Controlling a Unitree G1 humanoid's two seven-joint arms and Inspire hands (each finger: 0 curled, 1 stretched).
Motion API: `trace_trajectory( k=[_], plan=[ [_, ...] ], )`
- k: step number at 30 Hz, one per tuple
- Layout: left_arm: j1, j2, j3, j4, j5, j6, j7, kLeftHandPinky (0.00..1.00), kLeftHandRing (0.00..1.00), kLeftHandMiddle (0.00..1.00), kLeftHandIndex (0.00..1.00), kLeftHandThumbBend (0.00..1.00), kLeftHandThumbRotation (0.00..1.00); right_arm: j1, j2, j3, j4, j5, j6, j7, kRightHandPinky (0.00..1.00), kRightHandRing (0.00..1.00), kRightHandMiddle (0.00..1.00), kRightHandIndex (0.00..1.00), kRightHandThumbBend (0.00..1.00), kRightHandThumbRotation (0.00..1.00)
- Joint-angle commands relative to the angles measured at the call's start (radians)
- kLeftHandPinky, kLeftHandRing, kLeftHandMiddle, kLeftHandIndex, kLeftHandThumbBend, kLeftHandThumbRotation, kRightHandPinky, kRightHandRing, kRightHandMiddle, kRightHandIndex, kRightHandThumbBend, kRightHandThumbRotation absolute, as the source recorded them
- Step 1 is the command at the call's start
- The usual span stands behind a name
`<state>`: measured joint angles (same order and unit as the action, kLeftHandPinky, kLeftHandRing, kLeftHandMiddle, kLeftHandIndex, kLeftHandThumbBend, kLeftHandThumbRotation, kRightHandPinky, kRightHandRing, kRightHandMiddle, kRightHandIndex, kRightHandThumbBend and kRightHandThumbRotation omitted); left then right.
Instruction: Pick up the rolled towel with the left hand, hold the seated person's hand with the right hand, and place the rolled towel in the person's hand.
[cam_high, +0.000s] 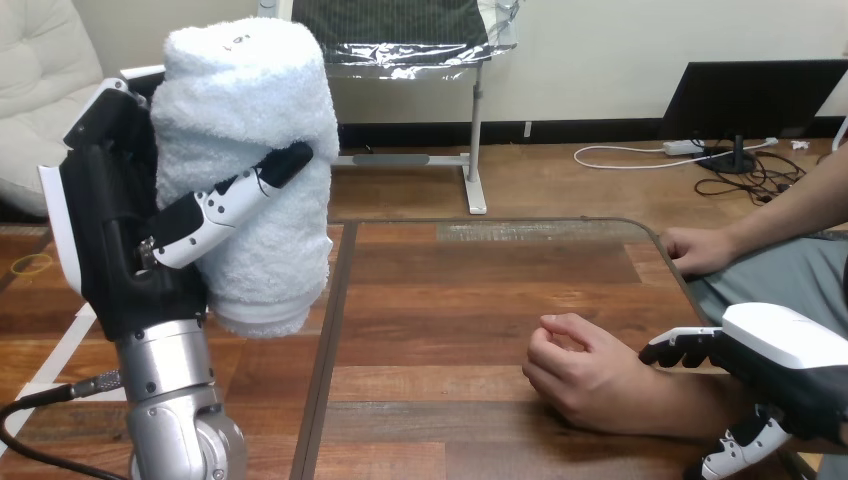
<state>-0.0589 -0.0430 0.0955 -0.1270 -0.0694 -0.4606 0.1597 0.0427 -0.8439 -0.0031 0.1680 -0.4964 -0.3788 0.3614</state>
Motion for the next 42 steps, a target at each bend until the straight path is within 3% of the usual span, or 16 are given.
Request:
trace_trajectory(
  k=[1,24,42],
  plan=[
    [-0.055,-0.008,0.003,-0.016,-0.004,-0.022,-0.007,0.24,0.29,0.36,0.4,0.57,0.0,-0.075,0.025,0.032,0.018,-0.021,-0.005,-0.034,0.76,0.78,0.79,0.79,1.0,0.15],
    [-0.054,-0.008,0.005,-0.02,-0.011,-0.023,-0.019,0.23,0.29,0.36,0.4,0.56,0.0,-0.131,0.057,0.102,0.087,-0.116,0.065,-0.104,0.77,0.8,0.81,0.82,1.0,0.16],
    [-0.052,-0.01,0.014,-0.021,0.005,-0.015,-0.004,0.23,0.29,0.36,0.4,0.56,0.0,-0.192,0.066,0.142,0.18,-0.127,0.064,-0.164,0.76,0.81,0.82,0.83,1.0,0.18]
  ],
)
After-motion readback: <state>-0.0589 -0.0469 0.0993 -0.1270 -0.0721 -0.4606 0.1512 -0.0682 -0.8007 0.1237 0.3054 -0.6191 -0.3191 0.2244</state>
